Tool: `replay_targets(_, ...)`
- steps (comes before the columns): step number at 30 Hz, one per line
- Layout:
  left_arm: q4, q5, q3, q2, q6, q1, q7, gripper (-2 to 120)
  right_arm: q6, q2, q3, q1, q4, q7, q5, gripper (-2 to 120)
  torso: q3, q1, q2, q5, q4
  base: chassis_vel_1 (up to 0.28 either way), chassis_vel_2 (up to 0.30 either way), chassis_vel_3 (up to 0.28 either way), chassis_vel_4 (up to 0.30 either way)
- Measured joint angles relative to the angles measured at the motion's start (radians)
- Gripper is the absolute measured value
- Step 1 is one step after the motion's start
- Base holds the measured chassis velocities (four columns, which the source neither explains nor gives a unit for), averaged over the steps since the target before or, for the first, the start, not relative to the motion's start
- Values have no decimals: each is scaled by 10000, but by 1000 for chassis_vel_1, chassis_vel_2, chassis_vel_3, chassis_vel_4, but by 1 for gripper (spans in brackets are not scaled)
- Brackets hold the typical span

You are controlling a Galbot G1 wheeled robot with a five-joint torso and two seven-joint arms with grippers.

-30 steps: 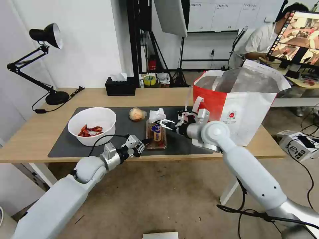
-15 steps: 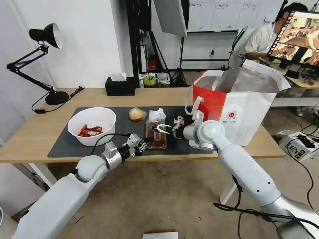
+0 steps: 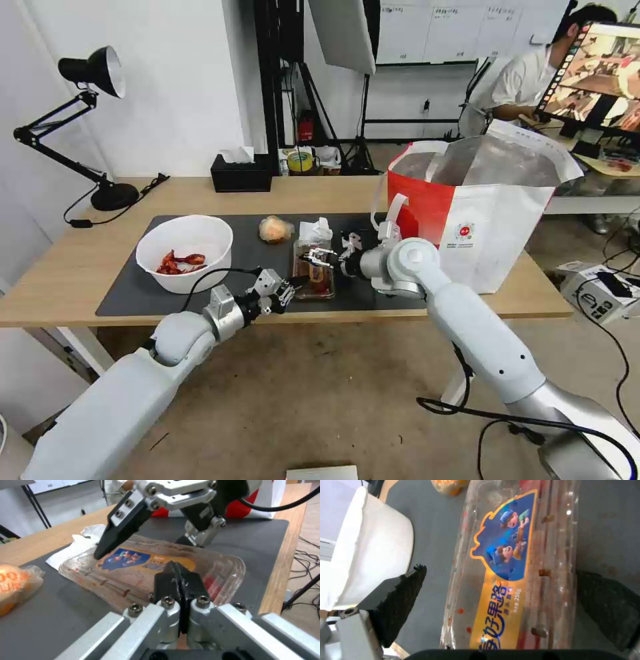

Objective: Pick up the trash from the table and place it into the takeout bag.

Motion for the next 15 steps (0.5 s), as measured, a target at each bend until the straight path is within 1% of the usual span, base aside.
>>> replay_targets(6, 6, -5, 75, -63, -23, -30, -48, 0, 5, 80, -199, 128, -203, -30, 23, 100, -3, -3, 3, 0, -4, 0, 0, 0, 0)
replay_targets(7, 20, -8, 112, -82, -57, -35, -122, 0, 8, 111, -240, 162, -246, -22, 26, 98, -3, -3, 3, -1, -5, 0, 0, 0, 0)
replay_targets(8, 31, -10, 139, -108, -83, -36, -177, 0, 9, 151, -307, 225, -277, 91, 41, 93, -2, -3, 3, -1, -5, 0, 0, 0, 0)
replay_targets(9, 31, -10, 139, -108, -83, -36, -177, 0, 9, 151, -307, 225, -277, 91, 41, 93, -2, -3, 3, -1, -5, 0, 0, 0, 0)
replay_targets(11, 31, -11, 155, -147, -117, -36, -219, 0, 12, 195, -412, 333, -325, 377, 162, 84, -4, -3, 3, -2, -6, 0, 0, 0, 0)
replay_targets(12, 31, -11, 155, -147, -117, -36, -219, 0, 12, 195, -412, 333, -325, 377, 162, 84, -4, -3, 3, -2, -6, 0, 0, 0, 0)
replay_targets(13, 27, -10, 155, -153, -123, -36, -232, 0, 14, 198, -458, 371, -347, 488, 216, 81, -4, -4, 4, -1, -7, 0, 0, 0, 0)
replay_targets(14, 24, -13, 155, -150, -126, -37, -237, 0, 16, 183, -494, 397, -362, 561, 267, 74, -4, -5, 5, -2, -7, 0, 0, 0, 0)
replay_targets(15, 24, -13, 155, -150, -126, -37, -237, 0, 16, 183, -494, 397, -362, 561, 267, 74, -4, -5, 5, -2, -7, 0, 0, 0, 0)
